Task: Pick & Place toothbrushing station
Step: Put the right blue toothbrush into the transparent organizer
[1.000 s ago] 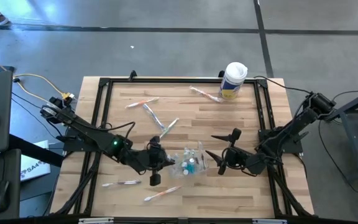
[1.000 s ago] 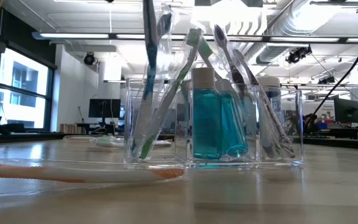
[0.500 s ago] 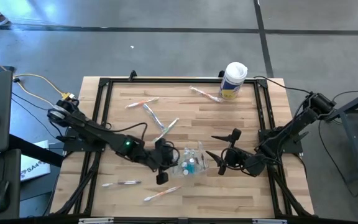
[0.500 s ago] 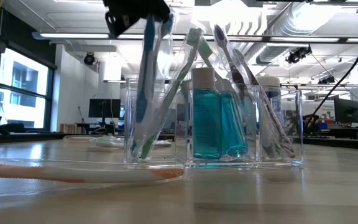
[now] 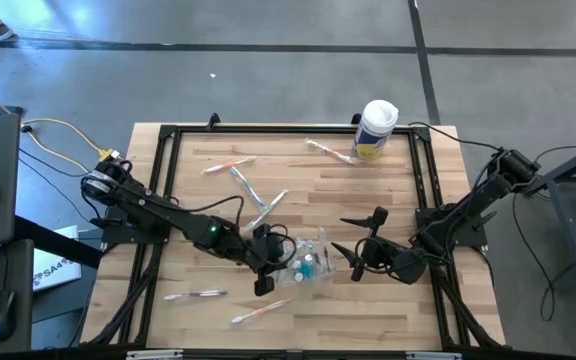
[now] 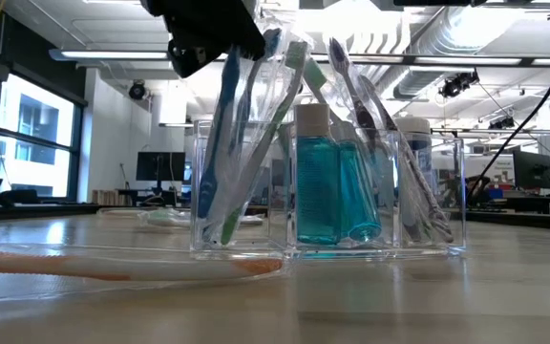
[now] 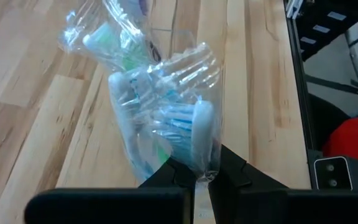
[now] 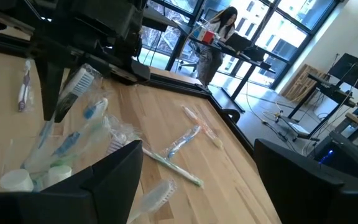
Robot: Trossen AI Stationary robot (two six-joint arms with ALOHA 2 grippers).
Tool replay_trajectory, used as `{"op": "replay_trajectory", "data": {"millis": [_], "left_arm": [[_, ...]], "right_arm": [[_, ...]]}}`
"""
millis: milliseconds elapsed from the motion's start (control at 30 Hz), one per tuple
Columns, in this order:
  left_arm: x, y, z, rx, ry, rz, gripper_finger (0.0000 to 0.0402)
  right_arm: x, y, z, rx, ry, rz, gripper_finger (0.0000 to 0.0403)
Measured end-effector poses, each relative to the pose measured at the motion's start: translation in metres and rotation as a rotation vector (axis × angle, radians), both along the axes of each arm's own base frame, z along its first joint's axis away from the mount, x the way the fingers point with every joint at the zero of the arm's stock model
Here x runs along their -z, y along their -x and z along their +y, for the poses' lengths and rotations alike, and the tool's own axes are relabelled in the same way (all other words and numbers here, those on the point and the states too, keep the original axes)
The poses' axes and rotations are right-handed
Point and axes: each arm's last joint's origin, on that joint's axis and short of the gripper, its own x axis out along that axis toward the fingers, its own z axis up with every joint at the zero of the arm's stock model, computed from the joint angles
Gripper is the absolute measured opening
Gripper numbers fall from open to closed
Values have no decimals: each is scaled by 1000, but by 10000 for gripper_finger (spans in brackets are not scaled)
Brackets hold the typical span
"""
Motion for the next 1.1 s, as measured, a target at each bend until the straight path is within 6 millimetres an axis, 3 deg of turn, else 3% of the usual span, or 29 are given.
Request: {"op": "replay_trajectory", "data": {"millis": [400,900,1100], "left_arm": [[14,-5,-2,2,-22,45,26],[16,-6,-3,5,11,57,30],[16,-5,-3,9,14,66,75]], "right_arm": [[0,0,0,0,-1,-1,299],[0,0,0,-4,-1,1,299],[0,0,0,-7,0,3,299]]}}
